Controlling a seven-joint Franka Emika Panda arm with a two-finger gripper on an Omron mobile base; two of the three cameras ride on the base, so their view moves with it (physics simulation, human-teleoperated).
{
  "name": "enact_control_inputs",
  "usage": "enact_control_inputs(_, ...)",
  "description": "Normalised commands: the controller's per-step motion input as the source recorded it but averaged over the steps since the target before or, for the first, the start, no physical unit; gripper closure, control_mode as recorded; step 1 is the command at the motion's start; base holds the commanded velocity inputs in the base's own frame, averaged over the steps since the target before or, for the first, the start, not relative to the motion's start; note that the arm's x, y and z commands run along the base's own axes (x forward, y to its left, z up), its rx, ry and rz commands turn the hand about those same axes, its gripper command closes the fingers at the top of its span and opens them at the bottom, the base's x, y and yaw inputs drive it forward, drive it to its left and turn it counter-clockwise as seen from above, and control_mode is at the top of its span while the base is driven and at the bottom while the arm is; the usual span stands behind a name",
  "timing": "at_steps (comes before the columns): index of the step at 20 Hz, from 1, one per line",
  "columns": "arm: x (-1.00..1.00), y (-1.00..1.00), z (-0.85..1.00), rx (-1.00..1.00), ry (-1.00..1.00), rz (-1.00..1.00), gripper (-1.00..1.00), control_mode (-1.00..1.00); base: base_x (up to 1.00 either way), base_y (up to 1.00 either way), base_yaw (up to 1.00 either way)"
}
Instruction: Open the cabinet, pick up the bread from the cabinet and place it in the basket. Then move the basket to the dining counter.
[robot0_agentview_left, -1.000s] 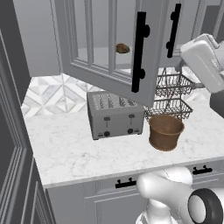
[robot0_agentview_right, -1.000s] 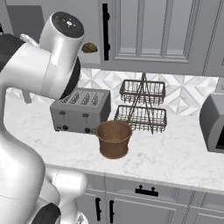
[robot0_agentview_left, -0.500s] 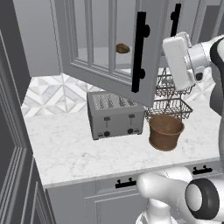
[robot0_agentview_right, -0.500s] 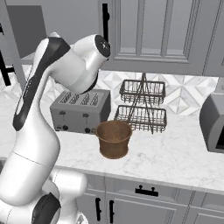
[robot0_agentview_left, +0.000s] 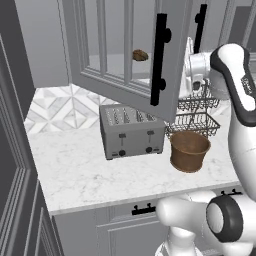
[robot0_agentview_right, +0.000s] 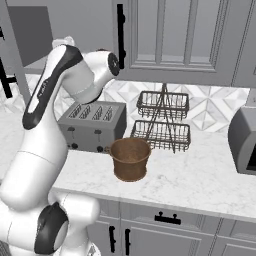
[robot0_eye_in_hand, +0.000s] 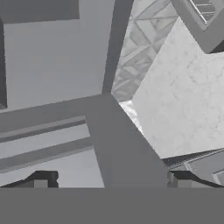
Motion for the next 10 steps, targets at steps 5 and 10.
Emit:
enact_control_inputs(5, -0.25, 0.83, 0.0, 0.13, 0.07, 0.14, -1.0, -1.0, 0.0, 0.0, 0.0)
enact_control_inputs(10, -0.82, 1.0, -0.08, 0.05, 0.0, 0.06, -1.0, -1.0, 0.0, 0.0, 0.0)
